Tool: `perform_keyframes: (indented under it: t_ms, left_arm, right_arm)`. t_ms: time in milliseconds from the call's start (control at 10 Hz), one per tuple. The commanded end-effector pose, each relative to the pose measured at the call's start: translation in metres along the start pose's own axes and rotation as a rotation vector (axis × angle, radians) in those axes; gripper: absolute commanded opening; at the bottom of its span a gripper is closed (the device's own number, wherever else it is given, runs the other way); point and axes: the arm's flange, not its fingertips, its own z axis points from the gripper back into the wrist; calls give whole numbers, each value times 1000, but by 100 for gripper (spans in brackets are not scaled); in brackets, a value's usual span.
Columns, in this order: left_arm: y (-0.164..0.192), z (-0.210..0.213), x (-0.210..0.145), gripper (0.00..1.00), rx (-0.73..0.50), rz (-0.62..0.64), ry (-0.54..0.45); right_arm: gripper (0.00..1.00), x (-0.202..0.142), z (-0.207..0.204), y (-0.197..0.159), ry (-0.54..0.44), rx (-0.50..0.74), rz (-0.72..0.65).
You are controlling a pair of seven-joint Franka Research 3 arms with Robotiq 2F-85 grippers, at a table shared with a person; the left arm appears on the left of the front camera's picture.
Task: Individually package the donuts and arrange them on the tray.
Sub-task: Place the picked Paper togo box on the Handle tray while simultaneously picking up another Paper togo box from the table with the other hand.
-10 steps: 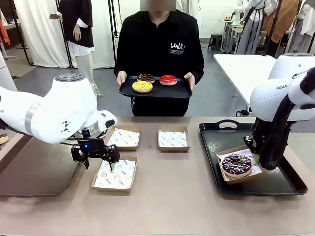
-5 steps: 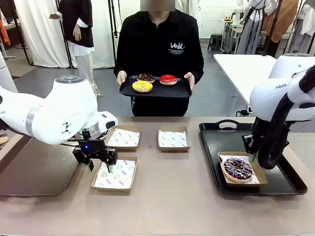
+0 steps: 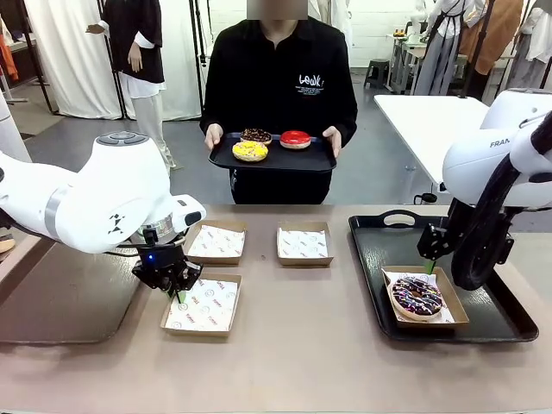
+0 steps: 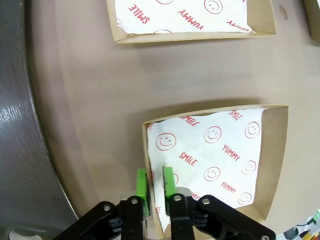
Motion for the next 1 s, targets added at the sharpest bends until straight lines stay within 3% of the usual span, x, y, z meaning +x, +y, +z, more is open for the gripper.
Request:
perform_keyframes:
  t_ms: [0, 300, 600, 900]
  left_arm:
    - [1, -1, 0, 0, -9, -16, 2]
    - [-1, 0, 1, 0, 2, -8, -6]
    - [-4, 48, 7, 0, -14, 25, 2]
    - [-12, 119, 23, 0, -17, 46, -84]
  right_arm:
    - [100, -4, 5, -8, -17, 50, 13]
    - [100, -10, 14, -18, -45, 101, 38]
    - [100, -25, 52, -78, 12, 410, 90]
    - [100, -37, 75, -165, -30, 726, 23]
